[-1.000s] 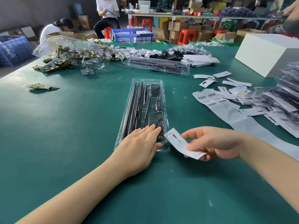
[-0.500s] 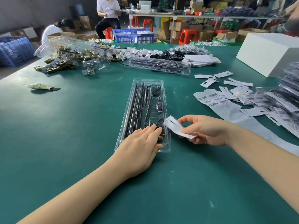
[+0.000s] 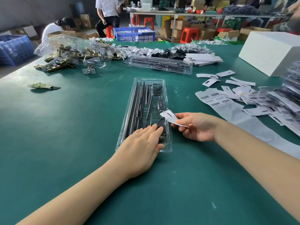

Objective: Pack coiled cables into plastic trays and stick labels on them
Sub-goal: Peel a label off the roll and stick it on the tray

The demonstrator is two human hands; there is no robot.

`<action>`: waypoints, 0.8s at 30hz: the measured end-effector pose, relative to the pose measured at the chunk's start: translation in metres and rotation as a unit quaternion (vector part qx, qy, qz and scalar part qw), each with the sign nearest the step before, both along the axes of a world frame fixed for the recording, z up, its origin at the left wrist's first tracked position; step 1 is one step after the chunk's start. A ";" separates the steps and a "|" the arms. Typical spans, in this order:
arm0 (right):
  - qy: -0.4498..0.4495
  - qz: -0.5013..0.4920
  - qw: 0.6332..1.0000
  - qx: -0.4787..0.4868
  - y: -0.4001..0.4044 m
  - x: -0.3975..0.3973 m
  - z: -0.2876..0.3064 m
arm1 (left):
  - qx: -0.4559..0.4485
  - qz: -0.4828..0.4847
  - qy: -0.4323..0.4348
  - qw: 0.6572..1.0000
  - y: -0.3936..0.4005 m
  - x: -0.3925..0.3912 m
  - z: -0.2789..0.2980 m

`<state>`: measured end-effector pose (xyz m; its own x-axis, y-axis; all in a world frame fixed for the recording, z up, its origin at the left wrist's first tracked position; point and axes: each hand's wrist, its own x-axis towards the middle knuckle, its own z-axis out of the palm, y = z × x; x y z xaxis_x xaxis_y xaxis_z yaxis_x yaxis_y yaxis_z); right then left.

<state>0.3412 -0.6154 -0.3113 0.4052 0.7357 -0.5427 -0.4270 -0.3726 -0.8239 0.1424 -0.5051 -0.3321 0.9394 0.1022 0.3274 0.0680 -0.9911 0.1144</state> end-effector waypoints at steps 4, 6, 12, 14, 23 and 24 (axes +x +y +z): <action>0.005 -0.027 0.999 -0.016 -0.001 0.009 0.001 | 0.001 -0.002 -0.006 1.000 0.000 0.001 -0.001; 0.005 -0.031 0.999 -0.028 0.000 0.013 0.001 | -0.012 -0.002 -0.004 1.000 0.000 0.001 -0.001; 0.000 0.053 0.996 -0.066 -0.001 0.029 0.007 | -0.013 0.000 -0.021 1.000 0.002 0.001 -0.003; -0.011 0.076 0.994 -0.077 -0.001 0.032 0.008 | -0.016 0.001 -0.022 1.000 0.002 0.001 -0.003; 0.053 0.029 0.998 -0.023 -0.002 0.042 0.005 | -0.042 0.004 -0.031 0.999 0.003 0.001 -0.002; 0.063 0.033 0.997 -0.018 -0.002 0.042 0.004 | -0.047 0.006 -0.031 0.998 0.003 0.000 -0.001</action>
<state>0.3833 -0.6175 -0.3074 0.2825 0.7381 -0.6127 -0.4999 -0.4319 -0.7507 0.1429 -0.5021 -0.3334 0.9161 0.1461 0.3735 0.0695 -0.9750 0.2112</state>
